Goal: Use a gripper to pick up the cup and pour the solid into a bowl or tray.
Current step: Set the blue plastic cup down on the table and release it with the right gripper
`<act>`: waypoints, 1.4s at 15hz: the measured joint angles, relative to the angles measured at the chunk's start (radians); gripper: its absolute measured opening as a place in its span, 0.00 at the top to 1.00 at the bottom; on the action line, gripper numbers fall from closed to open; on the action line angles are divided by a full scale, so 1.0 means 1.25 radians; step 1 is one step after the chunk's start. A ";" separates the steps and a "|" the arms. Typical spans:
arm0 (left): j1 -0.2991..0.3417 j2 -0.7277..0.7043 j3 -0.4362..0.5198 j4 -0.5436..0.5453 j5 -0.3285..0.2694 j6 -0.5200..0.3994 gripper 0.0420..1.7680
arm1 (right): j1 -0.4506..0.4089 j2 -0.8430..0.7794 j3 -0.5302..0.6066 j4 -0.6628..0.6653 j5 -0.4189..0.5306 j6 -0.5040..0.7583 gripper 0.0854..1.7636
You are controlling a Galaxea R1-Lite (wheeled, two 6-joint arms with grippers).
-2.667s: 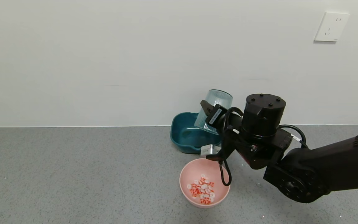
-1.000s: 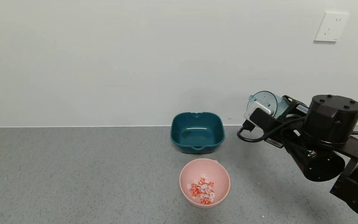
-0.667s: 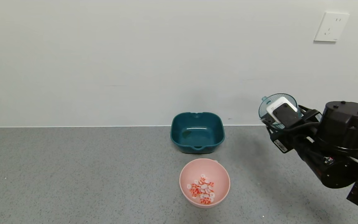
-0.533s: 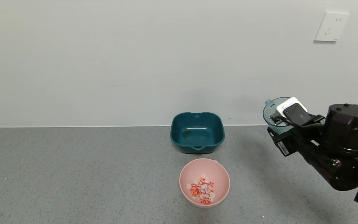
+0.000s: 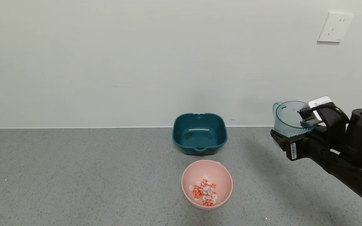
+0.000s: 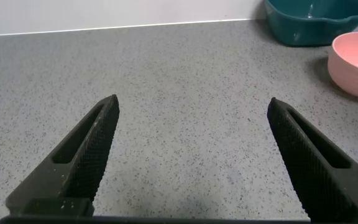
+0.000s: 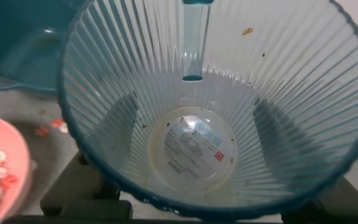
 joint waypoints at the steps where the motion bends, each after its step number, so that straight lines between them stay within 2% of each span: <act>1: 0.000 0.000 0.000 0.000 0.000 0.000 0.03 | -0.002 -0.001 0.008 -0.001 0.029 0.032 0.25; 5: 0.000 0.000 0.000 0.000 0.000 0.000 0.03 | -0.051 0.009 0.034 -0.008 0.080 0.057 0.25; 10: 0.001 0.000 0.000 0.000 0.000 0.000 0.03 | -0.094 0.074 0.045 -0.077 0.111 0.067 0.25; 13: 0.000 0.000 0.000 0.000 0.000 0.000 0.03 | -0.104 0.151 0.048 -0.132 0.111 0.067 0.25; 17: 0.000 0.000 0.000 0.000 0.000 0.000 0.03 | -0.109 0.285 0.058 -0.280 0.110 0.064 0.25; 21: 0.000 0.000 0.000 0.000 0.000 0.000 0.03 | -0.114 0.355 0.062 -0.295 0.109 0.058 0.25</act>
